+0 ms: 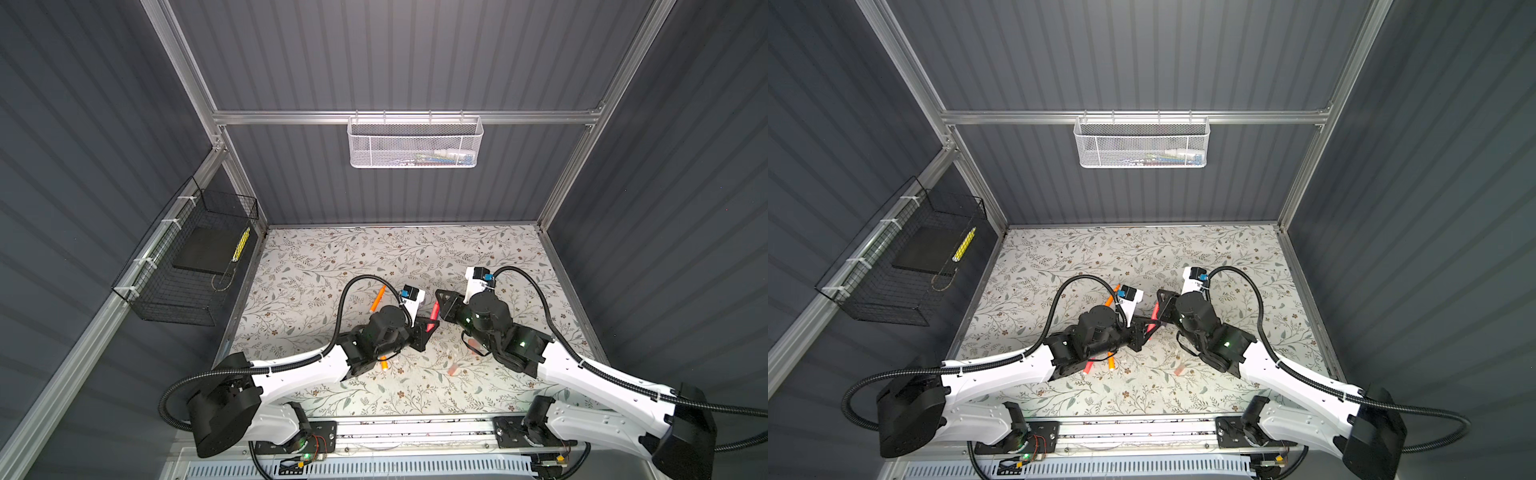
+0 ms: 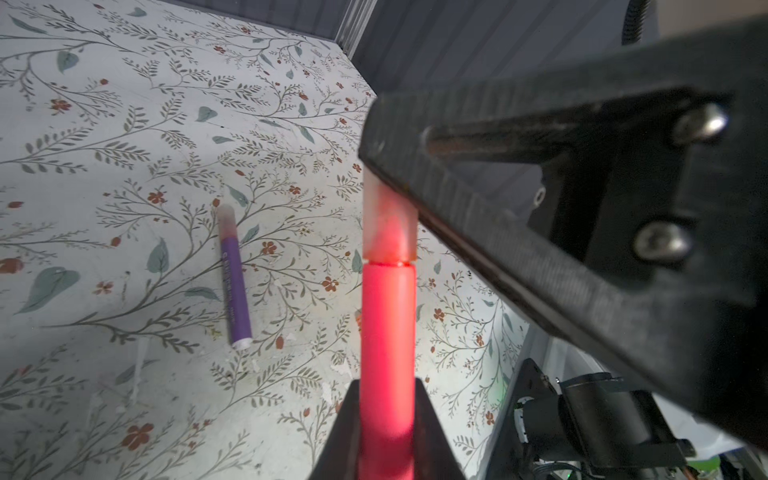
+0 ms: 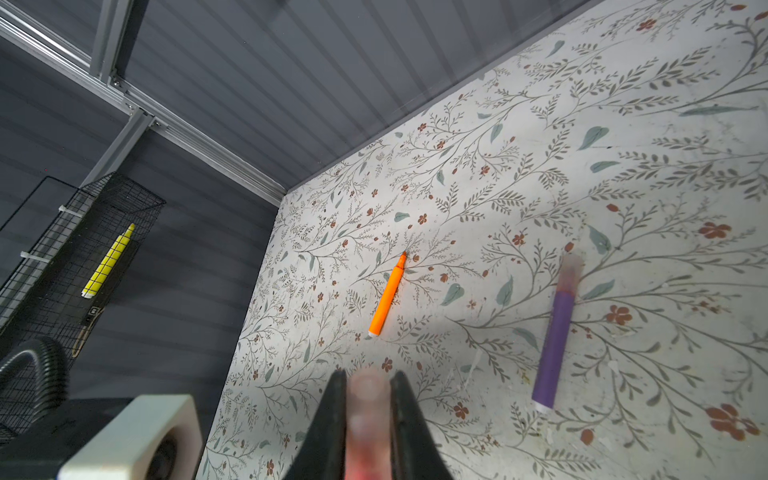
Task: Insert the pens into the pen caps
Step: 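Lower the held cap onto the pink marker tip with the right gripper, then press the cap down onto the pink marker with the right gripper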
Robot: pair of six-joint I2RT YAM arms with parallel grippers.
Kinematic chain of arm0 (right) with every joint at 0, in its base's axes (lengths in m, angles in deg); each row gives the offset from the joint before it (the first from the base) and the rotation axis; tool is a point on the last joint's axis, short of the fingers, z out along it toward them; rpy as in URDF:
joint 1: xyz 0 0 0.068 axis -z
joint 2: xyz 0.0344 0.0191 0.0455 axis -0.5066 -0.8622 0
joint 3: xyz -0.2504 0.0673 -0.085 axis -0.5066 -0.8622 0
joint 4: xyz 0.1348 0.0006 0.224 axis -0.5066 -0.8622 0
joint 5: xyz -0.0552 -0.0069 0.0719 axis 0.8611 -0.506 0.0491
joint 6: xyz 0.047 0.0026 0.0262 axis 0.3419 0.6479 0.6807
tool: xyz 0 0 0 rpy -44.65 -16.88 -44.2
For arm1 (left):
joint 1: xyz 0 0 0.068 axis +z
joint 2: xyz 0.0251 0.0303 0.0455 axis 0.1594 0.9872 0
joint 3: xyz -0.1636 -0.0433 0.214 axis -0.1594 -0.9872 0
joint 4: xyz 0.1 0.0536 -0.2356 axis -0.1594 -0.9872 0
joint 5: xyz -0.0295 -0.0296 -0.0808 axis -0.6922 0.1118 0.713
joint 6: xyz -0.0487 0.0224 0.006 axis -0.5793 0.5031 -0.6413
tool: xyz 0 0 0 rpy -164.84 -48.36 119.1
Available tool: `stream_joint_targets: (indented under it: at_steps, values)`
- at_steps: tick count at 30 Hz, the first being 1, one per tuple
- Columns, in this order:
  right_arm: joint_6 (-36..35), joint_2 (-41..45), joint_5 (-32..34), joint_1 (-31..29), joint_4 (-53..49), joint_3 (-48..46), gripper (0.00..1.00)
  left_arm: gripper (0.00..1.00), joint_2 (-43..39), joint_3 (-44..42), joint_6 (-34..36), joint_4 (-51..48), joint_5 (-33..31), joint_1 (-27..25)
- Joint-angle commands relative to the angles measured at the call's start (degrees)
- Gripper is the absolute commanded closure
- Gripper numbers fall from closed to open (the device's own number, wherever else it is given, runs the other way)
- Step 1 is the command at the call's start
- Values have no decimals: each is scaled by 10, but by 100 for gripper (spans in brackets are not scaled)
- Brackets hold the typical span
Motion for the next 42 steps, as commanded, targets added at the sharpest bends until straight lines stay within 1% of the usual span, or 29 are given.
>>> stream_joint_targets:
  at_steps: [1,4,5,8,10,13,16,20,24,28,32,35,38,42]
  values:
    - [4,-1,-56,-22,-25,3,100,100,-22,39,32,4,-67,10]
    - [1,0,-70,-23,-14,-1,100,100,-20,40,35,1,-66,10]
    - [1,1,-74,-23,-8,-2,98,100,-18,40,36,2,-63,10]
    - [-3,5,-79,-23,8,-11,85,100,-15,31,33,21,-49,10]
    - [-3,17,-64,-22,4,-18,79,100,-16,17,27,36,-39,10]
    - [-3,54,-41,-18,0,-39,66,100,-23,-11,18,59,-22,10]
    - [-9,97,-34,-13,11,-68,52,100,-31,-39,9,73,-12,10]
    - [-20,136,-49,-3,22,-89,41,100,-39,-72,7,93,7,10]
    - [-19,155,-95,25,54,-114,38,100,-40,-94,19,119,51,9]
    - [-10,142,-151,56,99,-131,38,100,-36,-106,35,143,85,-2]
    - [-10,116,-189,62,138,-132,39,100,-27,-105,42,162,118,-11]
    - [-8,95,-216,62,175,-133,40,100,-21,-102,45,167,128,-13]
    - [-9,84,-228,62,190,-132,41,100,-15,-102,46,169,129,-14]
    - [-11,82,-223,62,192,-133,49,100,-12,-102,46,172,133,-14]
